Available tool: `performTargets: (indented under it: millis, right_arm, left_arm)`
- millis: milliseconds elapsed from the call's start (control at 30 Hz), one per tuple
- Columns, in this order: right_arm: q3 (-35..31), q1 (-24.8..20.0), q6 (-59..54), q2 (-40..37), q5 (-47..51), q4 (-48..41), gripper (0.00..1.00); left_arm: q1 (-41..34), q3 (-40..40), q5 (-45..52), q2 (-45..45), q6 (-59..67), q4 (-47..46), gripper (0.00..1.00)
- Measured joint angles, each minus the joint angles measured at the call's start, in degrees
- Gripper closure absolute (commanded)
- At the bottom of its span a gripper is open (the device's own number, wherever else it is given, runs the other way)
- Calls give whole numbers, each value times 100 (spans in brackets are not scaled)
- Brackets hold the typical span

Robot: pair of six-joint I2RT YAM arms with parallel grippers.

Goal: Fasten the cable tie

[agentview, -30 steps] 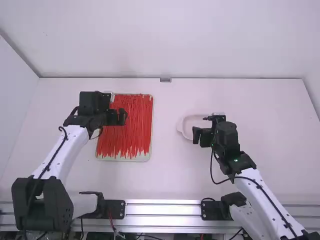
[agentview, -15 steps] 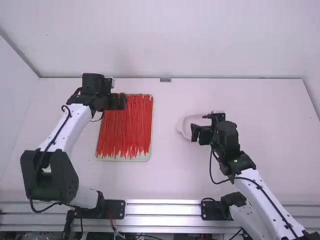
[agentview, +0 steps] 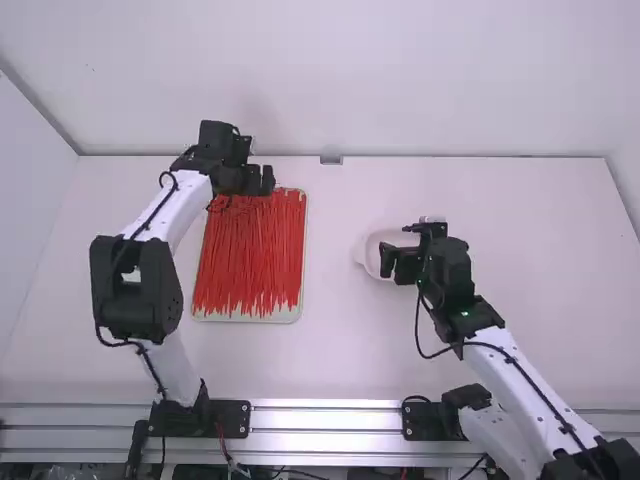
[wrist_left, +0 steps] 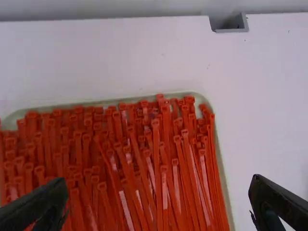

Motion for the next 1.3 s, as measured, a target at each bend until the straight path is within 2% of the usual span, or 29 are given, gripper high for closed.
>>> performTargets:
  millis: [400,733,967,1033,1300]
  right_arm:
    - [0,9,-31,50,-11,0,1]
    - [0,9,-35,50,-2,-24,1]
    - [0,9,-96,50,-7,-79,1]
    - [-2,9,-114,50,-4,-96,1]
    - [0,-52,-133,50,-9,-140,1]
  left_arm:
    - [-378,243,-404,651,2,791,0]
    - [-385,238,-448,1335,0,1263,7]
    - [-385,146,-448,1591,2,1460,17]
    - [-385,146,-448,1628,4,1510,26]
    - [-385,146,-450,1757,-4,1558,49]
